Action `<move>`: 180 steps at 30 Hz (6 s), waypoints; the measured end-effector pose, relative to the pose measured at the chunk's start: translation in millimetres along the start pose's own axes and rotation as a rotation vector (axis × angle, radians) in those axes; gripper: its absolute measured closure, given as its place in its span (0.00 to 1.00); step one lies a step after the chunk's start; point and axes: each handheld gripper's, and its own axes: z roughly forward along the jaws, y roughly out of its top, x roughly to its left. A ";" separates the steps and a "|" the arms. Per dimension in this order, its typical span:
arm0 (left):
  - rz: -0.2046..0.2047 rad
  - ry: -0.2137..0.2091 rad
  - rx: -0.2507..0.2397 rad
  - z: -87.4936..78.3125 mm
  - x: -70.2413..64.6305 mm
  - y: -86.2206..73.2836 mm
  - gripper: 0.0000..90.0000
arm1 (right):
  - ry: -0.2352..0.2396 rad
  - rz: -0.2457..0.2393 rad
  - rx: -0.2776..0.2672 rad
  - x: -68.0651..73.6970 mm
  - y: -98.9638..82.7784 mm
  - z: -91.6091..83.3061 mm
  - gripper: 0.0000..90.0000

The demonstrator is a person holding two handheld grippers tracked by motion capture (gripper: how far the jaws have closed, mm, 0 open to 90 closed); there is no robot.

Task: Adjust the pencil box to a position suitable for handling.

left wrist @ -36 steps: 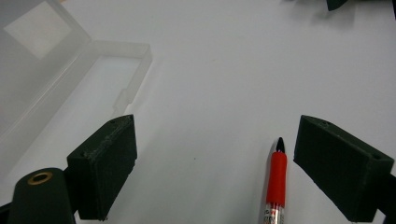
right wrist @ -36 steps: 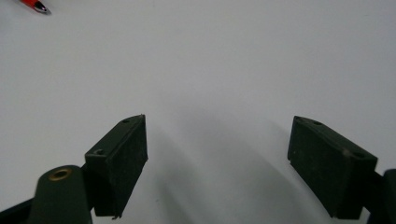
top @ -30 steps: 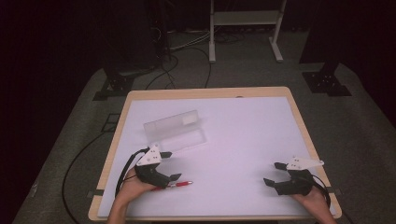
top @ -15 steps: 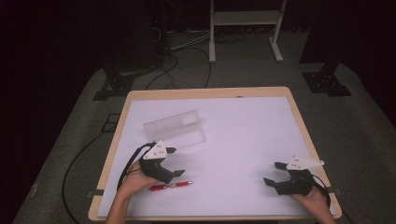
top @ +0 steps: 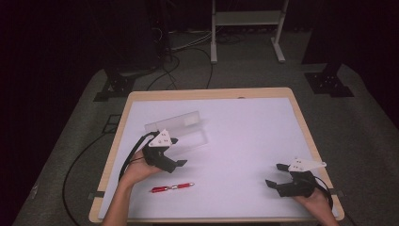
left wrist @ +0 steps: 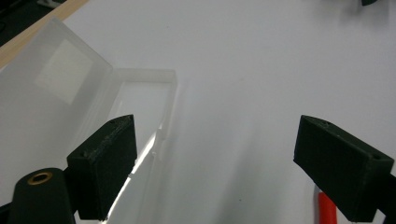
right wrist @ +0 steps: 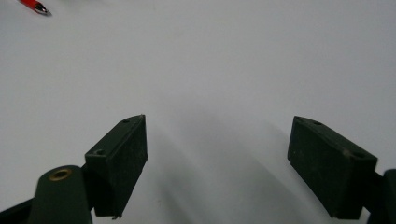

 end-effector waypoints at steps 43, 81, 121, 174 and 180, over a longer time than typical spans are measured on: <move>-0.009 -0.014 0.274 60.6 45.2 1.6 0.66 | 0.015 -0.008 0.001 0.0 0.3 0.4 0.21; 0.089 -0.013 0.320 60.8 36.7 4.3 0.97 | 0.011 -0.006 -0.002 -0.2 0.4 0.1 0.21; 0.288 -0.126 0.286 105.4 -46.9 65.0 0.96 | 0.002 -0.002 -0.012 -2.9 -0.1 -3.7 0.21; 0.192 -0.170 0.269 91.8 -47.1 59.1 0.63 | 0.000 -0.014 -0.008 -2.1 0.0 -3.2 0.21; 0.189 -0.182 0.220 80.2 -51.2 56.8 0.57 | 0.001 -0.011 -0.006 -2.0 -0.1 -2.6 0.21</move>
